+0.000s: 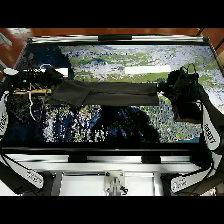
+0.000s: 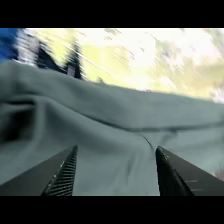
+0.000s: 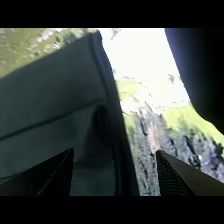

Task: Fold the shirts.

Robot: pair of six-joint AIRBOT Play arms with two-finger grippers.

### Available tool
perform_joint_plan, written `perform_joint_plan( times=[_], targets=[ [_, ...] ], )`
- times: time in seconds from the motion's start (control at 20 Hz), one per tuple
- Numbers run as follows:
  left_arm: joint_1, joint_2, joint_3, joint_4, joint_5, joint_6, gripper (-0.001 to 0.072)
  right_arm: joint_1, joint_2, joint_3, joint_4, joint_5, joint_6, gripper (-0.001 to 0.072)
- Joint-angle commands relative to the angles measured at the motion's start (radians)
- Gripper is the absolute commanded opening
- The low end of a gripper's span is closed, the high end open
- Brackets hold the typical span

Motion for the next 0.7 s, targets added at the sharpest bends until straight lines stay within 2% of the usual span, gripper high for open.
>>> perform_joint_plan(
  times=[0.0,0.2,0.25,0.45,0.5,0.6,0.65],
  targets=[
    [-0.010,0.004,0.038,-0.001,-0.156,0.025,0.0572,-0.005,-0.039,0.000,0.053,-0.069,0.009,0.0626],
    [-0.023,0.006,0.038,-0.063,-0.227,0.037,0.0572,0.054,-0.064,0.000,0.122,-0.033,0.013,0.0621],
    [-0.027,0.006,0.038,-0.105,-0.233,0.058,0.0572,0.071,-0.065,0.000,0.140,-0.006,0.012,0.0585],
    [-0.044,0.006,0.038,-0.276,-0.232,0.109,0.0566,0.110,-0.062,0.040,0.138,0.042,0.025,0.0083],
    [-0.048,0.006,0.038,-0.301,-0.232,0.109,0.0482,0.110,-0.053,0.056,0.134,0.032,0.013,0.0086],
    [-0.060,0.006,0.038,-0.335,-0.231,0.124,0.0410,0.108,-0.005,0.068,0.121,0.012,-0.040,0.0086],
    [-0.073,0.006,0.038,-0.341,-0.231,0.124,0.0288,0.108,0.030,0.068,0.101,-0.006,-0.041,0.0086]
  ],
)
